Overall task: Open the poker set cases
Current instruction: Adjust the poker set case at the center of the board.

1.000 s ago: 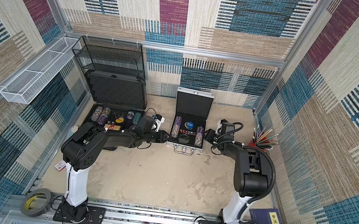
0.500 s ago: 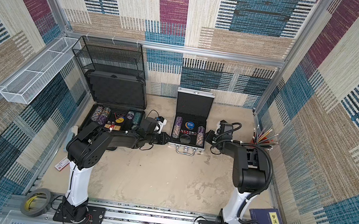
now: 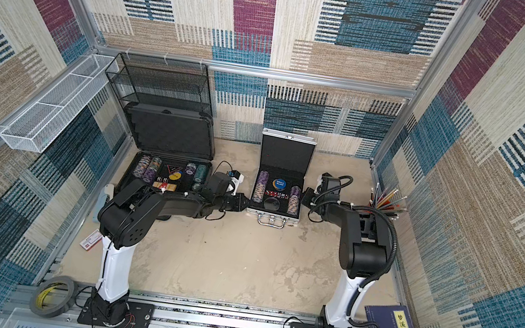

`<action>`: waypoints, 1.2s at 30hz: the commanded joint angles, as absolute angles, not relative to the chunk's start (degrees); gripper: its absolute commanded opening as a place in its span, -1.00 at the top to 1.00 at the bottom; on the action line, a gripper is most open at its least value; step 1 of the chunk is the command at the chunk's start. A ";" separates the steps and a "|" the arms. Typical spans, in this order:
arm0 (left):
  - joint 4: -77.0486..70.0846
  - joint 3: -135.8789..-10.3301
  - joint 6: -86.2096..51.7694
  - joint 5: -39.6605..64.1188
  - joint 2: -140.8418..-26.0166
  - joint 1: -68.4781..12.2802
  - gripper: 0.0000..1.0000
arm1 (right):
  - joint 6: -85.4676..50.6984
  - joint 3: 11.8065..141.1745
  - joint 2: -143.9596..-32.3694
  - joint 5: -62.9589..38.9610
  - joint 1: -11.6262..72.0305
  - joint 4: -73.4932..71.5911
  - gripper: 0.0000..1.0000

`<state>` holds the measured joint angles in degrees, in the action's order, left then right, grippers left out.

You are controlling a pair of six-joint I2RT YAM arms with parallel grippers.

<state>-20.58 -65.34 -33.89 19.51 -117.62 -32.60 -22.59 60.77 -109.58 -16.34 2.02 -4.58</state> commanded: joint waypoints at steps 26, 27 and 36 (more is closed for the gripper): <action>-22.69 -65.63 -37.86 21.38 -116.98 -34.92 0.64 | -18.27 74.71 -118.92 -18.03 2.11 -1.28 0.86; -22.49 -65.65 -37.68 21.19 -116.85 -34.73 0.64 | -18.26 74.71 -118.73 -17.77 2.18 -1.22 0.83; -17.58 -65.86 -32.61 18.65 -113.04 -32.36 0.52 | -16.67 78.06 -116.26 -13.12 2.03 1.74 0.41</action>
<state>-19.59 -65.17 -37.21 19.66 -114.02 -32.84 -17.78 76.66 -117.19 -15.84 2.02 1.23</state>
